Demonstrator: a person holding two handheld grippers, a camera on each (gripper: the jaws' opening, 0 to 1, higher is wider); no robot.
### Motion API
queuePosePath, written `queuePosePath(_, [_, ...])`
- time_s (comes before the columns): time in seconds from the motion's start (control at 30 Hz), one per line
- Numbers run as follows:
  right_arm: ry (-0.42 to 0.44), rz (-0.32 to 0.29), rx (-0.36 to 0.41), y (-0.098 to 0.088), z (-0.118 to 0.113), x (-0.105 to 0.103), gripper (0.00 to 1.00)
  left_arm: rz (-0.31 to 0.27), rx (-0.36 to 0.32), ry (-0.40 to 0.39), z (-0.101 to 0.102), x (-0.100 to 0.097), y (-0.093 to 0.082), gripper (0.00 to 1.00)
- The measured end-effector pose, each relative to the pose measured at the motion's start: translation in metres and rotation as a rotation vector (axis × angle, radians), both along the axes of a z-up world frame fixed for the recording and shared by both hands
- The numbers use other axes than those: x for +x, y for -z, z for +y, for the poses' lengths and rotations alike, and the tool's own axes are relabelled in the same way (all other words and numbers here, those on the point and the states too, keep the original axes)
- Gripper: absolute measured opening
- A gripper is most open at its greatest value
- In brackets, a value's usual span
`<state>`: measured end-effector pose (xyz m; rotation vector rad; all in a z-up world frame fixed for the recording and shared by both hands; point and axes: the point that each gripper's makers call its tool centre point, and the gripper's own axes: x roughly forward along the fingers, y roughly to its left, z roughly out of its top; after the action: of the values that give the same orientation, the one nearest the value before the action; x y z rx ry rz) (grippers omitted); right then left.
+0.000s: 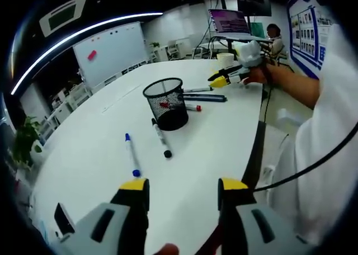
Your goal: Place the scattered laser pointers and whiteboard markers into the pen holder and stack the scattered paper cups together
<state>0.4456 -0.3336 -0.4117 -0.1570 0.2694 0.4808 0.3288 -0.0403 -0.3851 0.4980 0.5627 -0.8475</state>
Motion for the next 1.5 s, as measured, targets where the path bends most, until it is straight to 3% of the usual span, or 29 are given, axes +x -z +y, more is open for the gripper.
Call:
queuePosePath(0.93, [0.018, 0.057, -0.004, 0.018, -0.002, 0.004, 0.16, 0.004, 0.009, 0.005, -0.001, 0.002, 0.003, 0.5])
queuePosePath(1.5, [0.013, 0.071, -0.013, 0.021, 0.001, 0.005, 0.17, 0.004, 0.004, -0.006, 0.002, 0.002, 0.002, 0.5])
